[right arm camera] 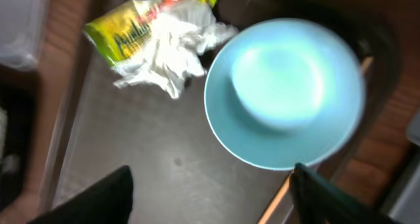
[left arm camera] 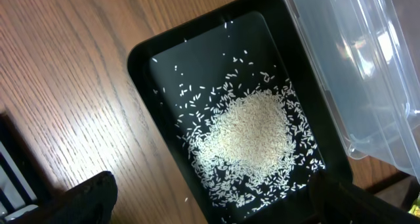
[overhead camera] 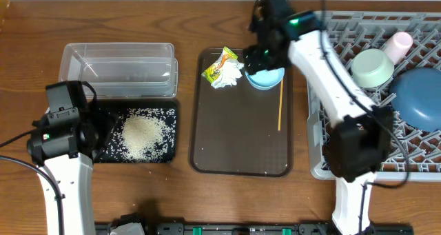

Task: Sort waste into correct bins and load items into the dishwasher rack
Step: 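Reach the right gripper to the light-blue saucer and grasp its rim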

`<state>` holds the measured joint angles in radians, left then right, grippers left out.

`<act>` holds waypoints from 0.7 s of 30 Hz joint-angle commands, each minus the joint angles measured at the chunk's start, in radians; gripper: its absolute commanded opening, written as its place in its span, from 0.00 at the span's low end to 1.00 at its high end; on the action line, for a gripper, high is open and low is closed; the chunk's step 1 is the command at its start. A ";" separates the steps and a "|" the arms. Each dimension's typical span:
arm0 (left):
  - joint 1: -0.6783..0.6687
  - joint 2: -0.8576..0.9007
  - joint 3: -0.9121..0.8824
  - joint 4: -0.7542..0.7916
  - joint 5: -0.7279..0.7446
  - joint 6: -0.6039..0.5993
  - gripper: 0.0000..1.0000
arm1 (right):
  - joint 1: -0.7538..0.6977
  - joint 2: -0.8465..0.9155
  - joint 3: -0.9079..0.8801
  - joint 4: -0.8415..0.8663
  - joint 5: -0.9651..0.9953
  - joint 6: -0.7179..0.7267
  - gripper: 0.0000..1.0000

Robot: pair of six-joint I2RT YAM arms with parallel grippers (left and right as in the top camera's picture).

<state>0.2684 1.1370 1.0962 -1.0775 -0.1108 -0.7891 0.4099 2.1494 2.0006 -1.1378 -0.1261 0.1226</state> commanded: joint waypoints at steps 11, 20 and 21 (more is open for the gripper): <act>0.005 0.002 0.016 -0.006 -0.008 -0.010 0.96 | 0.098 0.193 0.000 0.046 0.219 0.022 0.63; 0.005 0.002 0.017 -0.006 -0.008 -0.010 0.96 | 0.098 0.199 0.005 0.050 0.250 0.022 0.16; 0.005 0.002 0.017 -0.006 -0.008 -0.010 0.96 | 0.098 0.199 0.012 0.040 0.250 0.022 0.08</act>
<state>0.2684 1.1374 1.0962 -1.0775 -0.1108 -0.7891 0.5037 2.3367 2.0006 -1.0889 0.0986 0.1486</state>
